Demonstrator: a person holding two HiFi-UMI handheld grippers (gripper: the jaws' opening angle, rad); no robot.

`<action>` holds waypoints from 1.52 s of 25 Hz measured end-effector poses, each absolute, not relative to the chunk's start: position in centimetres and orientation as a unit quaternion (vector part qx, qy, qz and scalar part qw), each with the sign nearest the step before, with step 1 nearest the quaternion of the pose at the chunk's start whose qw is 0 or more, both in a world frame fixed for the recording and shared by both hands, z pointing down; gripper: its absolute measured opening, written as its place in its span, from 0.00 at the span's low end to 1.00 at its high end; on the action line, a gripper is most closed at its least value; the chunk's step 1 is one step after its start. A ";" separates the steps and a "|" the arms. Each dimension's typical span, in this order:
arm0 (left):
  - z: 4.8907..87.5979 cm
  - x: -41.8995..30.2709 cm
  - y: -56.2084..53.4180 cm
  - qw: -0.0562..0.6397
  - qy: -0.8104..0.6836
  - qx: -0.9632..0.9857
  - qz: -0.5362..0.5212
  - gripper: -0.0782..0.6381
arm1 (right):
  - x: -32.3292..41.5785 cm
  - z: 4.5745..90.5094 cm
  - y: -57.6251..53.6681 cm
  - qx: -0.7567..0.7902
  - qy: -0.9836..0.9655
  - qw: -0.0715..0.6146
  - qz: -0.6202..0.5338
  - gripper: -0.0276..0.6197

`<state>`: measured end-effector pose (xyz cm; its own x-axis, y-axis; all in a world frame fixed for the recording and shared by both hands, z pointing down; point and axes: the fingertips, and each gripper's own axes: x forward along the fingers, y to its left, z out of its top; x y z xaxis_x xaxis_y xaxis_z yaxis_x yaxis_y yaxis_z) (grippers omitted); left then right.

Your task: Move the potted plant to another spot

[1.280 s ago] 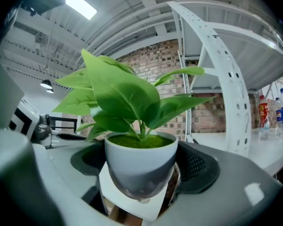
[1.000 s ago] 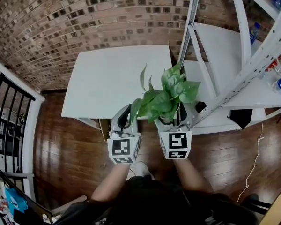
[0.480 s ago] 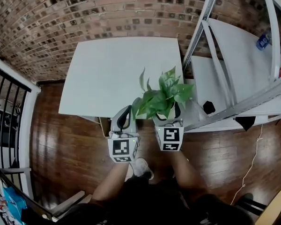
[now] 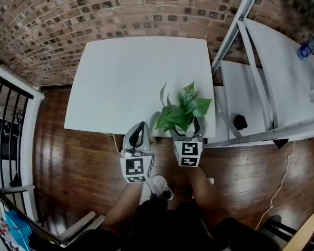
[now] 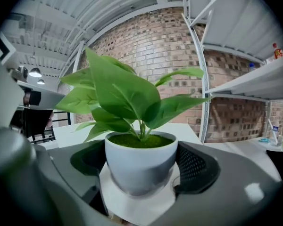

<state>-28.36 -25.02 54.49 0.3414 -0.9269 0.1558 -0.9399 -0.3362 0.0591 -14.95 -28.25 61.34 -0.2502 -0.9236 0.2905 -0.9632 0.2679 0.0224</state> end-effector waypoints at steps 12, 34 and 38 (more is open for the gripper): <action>57.9 -28.9 -26.1 0.092 -0.564 0.818 0.064 0.13 | -15.9 64.3 -29.3 0.588 -0.797 0.118 0.071 0.75; 56.8 -29.0 -22.0 0.095 -0.576 0.809 0.073 0.13 | -13.6 64.2 -22.7 0.596 -0.781 0.164 0.088 0.73; 55.4 -27.9 -19.5 0.077 -0.574 0.812 0.079 0.13 | -11.8 60.5 -19.0 0.612 -0.776 0.142 0.062 0.42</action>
